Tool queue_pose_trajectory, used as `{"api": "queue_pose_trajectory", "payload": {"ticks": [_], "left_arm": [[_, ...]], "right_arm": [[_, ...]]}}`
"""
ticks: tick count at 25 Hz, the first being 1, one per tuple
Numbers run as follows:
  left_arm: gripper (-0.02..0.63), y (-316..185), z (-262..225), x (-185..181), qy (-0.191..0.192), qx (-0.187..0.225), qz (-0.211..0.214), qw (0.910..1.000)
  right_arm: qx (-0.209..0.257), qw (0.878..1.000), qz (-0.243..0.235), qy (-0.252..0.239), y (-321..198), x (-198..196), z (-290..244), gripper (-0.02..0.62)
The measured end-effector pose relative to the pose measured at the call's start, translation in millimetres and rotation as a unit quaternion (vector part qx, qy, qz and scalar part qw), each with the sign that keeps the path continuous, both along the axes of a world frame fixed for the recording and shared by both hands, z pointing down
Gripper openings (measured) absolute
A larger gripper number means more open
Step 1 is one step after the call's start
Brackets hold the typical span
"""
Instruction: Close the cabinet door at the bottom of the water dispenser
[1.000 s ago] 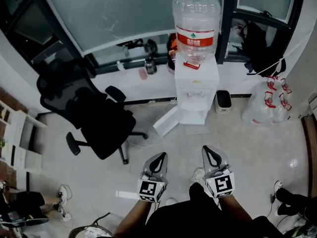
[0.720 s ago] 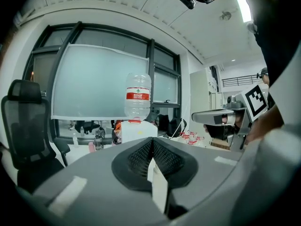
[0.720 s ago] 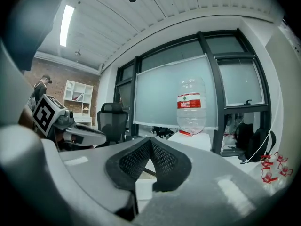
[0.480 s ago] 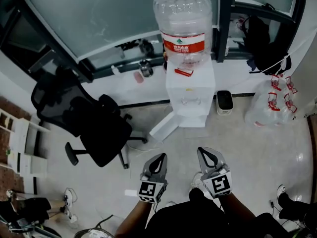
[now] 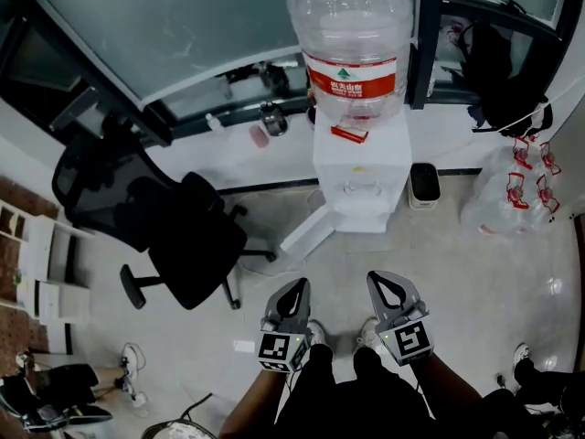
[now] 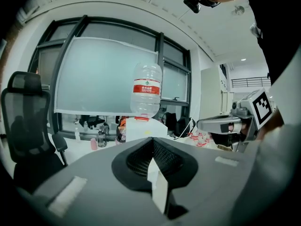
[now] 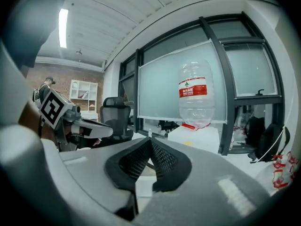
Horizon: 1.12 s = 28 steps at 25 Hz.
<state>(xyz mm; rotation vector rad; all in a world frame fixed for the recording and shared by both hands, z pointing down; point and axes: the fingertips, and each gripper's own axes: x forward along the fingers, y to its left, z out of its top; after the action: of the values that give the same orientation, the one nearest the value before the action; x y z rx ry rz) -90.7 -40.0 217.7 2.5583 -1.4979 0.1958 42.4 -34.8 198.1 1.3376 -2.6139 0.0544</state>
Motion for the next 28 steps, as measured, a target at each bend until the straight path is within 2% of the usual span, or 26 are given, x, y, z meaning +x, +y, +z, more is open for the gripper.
{"api": "queue_pose_trajectory", "payload": {"ticks": [4, 9, 18, 22, 28], "left_arm": [[0.020, -15, 10, -18, -0.003, -0.007, 0.006, 1.0000], [0.020, -38, 6, -33, 0.019, -0.005, 0.021, 0.9996], [0.020, -54, 23, -68, 0.007, -0.008, 0.069, 0.9975], [0.020, -61, 36, -64, 0.011, -0.010, 0.087, 0.9961], [0.020, -72, 62, -43, 0.007, -0.013, 0.092, 0.9957]], "right_arm": [[0.002, 1.000, 0.024, 0.002, -11, -8, -4, 0.003], [0.007, 0.999, 0.046, 0.027, -25, -24, -2, 0.003], [0.026, 0.993, 0.114, 0.026, -34, -42, 6, 0.003], [0.040, 0.990, 0.132, 0.011, -44, -41, 10, 0.003], [0.055, 0.991, 0.119, -0.004, -59, -44, 27, 0.003]]}}
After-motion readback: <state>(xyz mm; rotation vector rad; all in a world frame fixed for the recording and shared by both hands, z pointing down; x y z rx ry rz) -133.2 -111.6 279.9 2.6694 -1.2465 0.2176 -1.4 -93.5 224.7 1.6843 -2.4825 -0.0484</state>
